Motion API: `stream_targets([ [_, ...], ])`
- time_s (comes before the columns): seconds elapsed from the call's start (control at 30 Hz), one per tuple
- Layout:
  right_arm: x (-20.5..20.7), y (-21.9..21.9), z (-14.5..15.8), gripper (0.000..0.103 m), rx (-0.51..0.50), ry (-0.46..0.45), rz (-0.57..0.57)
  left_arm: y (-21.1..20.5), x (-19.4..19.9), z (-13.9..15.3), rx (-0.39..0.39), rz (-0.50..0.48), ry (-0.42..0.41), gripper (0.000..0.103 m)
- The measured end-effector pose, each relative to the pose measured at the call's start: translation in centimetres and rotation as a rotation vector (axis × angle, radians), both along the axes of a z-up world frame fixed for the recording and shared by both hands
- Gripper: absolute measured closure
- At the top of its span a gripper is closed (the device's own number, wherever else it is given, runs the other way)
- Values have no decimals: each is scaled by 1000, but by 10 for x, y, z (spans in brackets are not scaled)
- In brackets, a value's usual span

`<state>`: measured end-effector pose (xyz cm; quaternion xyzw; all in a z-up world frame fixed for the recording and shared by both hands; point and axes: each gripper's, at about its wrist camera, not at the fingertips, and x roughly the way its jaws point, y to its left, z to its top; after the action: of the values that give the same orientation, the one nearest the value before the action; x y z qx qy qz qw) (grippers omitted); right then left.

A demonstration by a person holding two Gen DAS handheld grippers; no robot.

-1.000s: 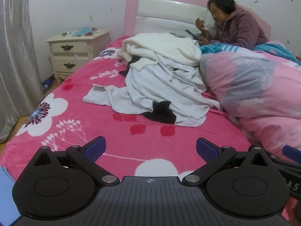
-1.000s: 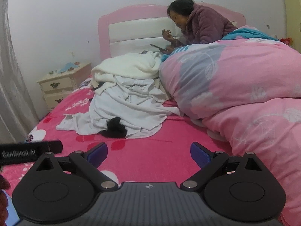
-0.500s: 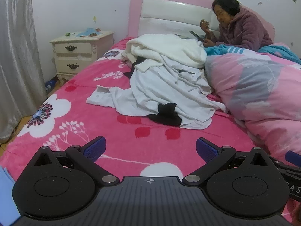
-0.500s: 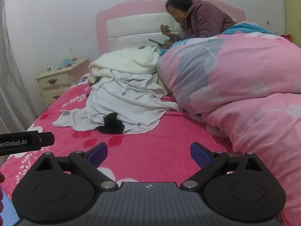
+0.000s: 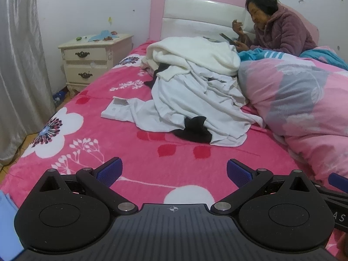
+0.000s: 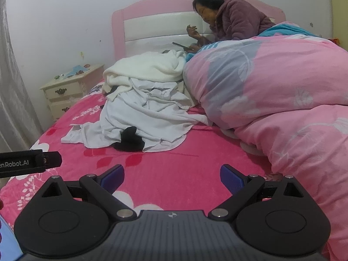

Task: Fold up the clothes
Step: 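Move both grippers toward the heap of white clothes on the bed, then grasp a white shirt with the left gripper while the right gripper grasps it too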

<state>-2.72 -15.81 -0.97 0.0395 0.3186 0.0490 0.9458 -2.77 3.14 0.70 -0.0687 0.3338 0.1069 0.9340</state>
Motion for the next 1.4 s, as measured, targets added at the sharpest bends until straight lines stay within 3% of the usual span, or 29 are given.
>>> stream_targets([
  [0.23, 12, 3, -12, 5, -20, -21, 68, 6, 20, -12, 40, 7, -4, 0],
  [0.43, 54, 15, -22, 5, -89, -89, 207, 27, 69, -28, 115, -29, -41, 0],
  [0.53, 88, 20, -31, 5, -131, -132, 264, 43, 108, -39, 141, -56, -73, 0],
  [0.63, 129, 32, -46, 6, -152, -133, 295, 57, 147, -55, 111, -63, -78, 0],
  [0.8, 197, 51, -71, 7, -186, -134, 347, 70, 211, -91, 94, -34, -32, 2],
  [0.93, 251, 67, -92, 7, -213, -134, 389, 71, 243, -112, 133, -8, 10, 5],
  [1.03, 289, 79, -105, 7, -222, -128, 416, 73, 260, -123, 118, -11, 52, 11],
  [1.13, 317, 92, -113, 7, -181, -91, 429, 71, 273, -132, 133, -17, 79, 25],
  [1.2, 333, 97, -121, 8, -154, -43, 433, 71, 279, -138, 134, -14, 105, 46],
  [1.23, 338, 100, -126, 10, -155, -17, 433, 72, 282, -140, 122, -13, 115, 51],
  [1.27, 343, 102, -132, 20, -163, 10, 432, 75, 284, -143, 105, -11, 116, 59],
  [1.3, 347, 105, -137, 28, -170, 36, 432, 76, 284, -144, 92, -5, 111, 77],
  [1.37, 348, 103, -141, 60, -158, 66, 446, 79, 283, -144, 74, 0, 110, 97],
  [1.4, 348, 102, -142, 74, -150, 79, 455, 81, 282, -144, 67, -1, 110, 101],
])
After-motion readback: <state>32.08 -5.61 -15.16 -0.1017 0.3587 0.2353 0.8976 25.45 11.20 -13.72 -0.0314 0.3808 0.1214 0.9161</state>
